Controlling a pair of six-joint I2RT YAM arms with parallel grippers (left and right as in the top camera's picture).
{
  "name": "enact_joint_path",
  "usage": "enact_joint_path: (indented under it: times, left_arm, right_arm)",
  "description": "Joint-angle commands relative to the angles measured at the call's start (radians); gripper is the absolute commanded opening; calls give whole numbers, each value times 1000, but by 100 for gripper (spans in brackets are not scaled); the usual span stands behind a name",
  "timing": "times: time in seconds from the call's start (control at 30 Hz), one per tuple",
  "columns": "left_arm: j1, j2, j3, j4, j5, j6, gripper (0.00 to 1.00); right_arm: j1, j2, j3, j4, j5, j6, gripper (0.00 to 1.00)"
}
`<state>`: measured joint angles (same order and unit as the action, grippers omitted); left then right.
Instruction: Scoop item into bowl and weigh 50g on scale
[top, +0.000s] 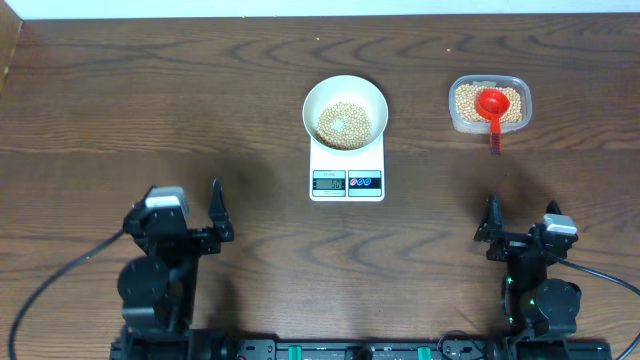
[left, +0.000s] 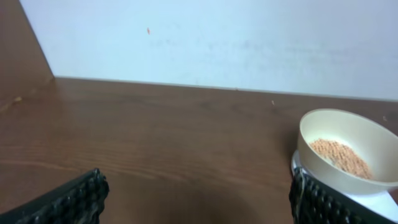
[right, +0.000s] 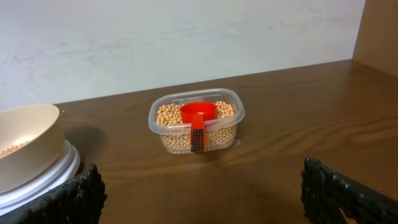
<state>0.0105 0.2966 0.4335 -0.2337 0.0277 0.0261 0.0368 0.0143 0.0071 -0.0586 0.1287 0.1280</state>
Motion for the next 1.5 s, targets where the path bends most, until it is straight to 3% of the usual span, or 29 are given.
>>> enact_joint_path:
  times: [0.0, 0.33, 0.6, 1.47]
  left_arm:
    - [23, -92, -105, 51, 5, 11, 96]
    - [69, -297, -339, 157, -24, 21, 95]
    - [72, -295, -424, 160, -29, 21, 95]
    - [72, -292, -430, 161, -35, 22, 95]
  right_arm:
    - [-3, -9, -2, -3, 11, -6, 99]
    - [-3, -9, -2, -3, 11, -6, 99]
    - [-3, -9, -2, -3, 11, -6, 99]
    - [-3, -9, -2, -3, 11, -6, 99]
